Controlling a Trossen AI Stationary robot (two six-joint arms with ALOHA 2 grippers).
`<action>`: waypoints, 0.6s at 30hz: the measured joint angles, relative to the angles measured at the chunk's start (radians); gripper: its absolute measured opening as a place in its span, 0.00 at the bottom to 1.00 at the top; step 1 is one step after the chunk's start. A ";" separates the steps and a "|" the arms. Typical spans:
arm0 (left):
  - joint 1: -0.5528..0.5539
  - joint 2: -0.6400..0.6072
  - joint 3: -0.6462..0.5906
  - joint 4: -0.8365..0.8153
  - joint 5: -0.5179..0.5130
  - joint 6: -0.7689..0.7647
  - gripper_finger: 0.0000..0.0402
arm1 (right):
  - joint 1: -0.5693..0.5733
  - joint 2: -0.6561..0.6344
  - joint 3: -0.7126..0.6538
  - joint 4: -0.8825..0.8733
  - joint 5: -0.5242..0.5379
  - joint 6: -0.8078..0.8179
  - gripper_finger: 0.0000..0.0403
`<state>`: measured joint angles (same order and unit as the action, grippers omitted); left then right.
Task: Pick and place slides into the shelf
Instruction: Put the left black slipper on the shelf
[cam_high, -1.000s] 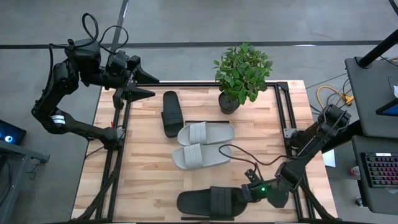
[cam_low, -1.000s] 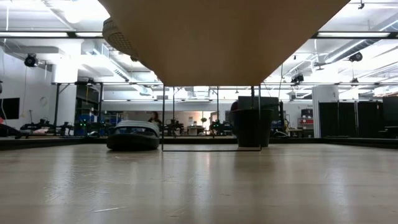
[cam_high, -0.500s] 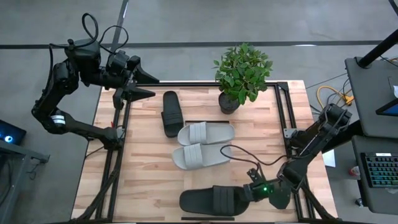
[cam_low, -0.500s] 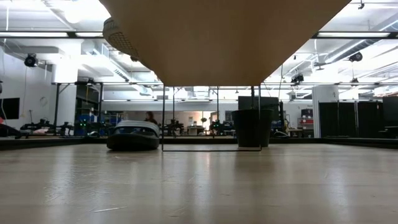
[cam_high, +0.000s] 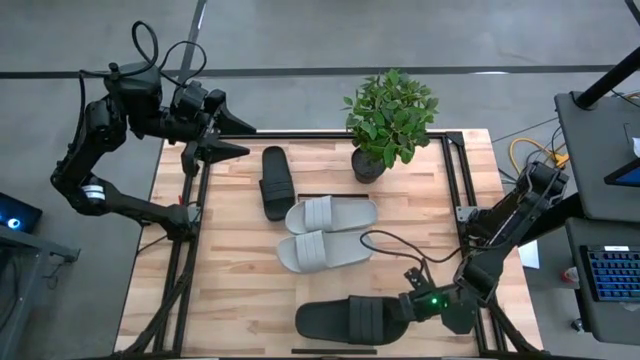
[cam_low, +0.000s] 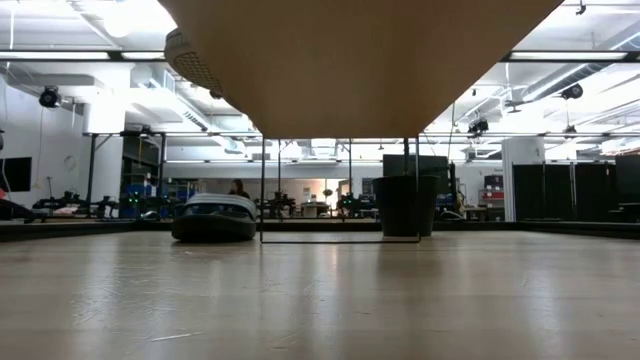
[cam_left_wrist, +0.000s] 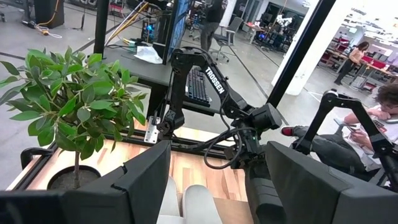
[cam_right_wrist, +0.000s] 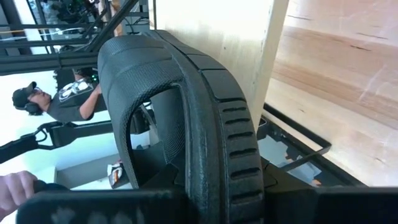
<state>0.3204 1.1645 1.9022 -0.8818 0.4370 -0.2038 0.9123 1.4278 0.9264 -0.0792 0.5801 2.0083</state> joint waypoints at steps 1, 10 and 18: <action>0.000 0.000 0.000 0.000 0.000 0.000 0.62 | 0.000 0.001 0.000 0.000 0.000 0.000 0.13; 0.000 0.009 0.000 0.000 0.000 0.000 0.62 | 0.000 0.002 0.000 0.000 -0.002 -0.010 0.13; 0.000 0.034 0.000 0.001 0.009 0.001 0.62 | -0.001 0.002 0.000 0.000 -0.004 -0.023 0.13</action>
<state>0.3203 1.1982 1.9022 -0.8804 0.4459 -0.2031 0.9115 1.4296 0.9260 -0.0788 0.5765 1.9856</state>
